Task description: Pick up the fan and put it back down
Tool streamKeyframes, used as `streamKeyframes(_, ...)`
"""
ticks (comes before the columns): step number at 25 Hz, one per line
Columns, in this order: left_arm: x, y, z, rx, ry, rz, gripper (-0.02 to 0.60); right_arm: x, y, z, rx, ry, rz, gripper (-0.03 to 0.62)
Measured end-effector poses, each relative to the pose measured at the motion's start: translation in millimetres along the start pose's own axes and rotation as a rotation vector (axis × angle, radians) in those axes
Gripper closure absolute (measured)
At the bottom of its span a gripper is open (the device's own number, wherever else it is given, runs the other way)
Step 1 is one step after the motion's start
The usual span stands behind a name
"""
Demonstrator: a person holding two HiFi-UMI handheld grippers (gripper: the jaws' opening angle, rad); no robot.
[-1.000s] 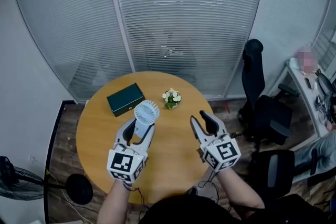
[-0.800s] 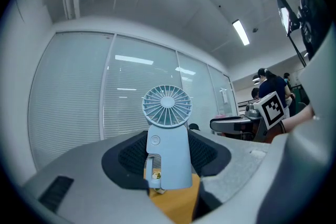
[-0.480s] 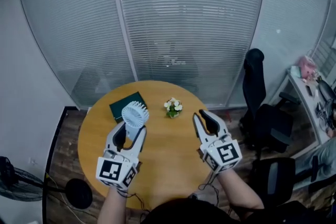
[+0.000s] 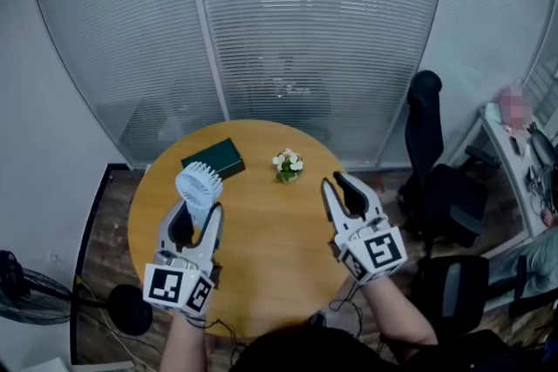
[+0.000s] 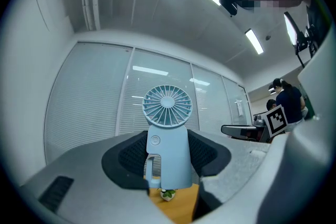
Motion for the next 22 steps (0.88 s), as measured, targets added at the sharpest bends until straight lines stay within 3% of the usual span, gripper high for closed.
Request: streamKeyframes(22, -5, 20, -3, 0.004, 0.006, -0.024, 0.367, -10, 13, -4, 0.010, 0.014, 0.020, 0.499)
Point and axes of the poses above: the fingertips, and each gripper's own axes: y backward along the fingers, x to its right, z out of its underside, the point moved 9 cm from there along y, backward along the fingers, and after that the axes turned 3 degrees about y, right-handed, at the moved point
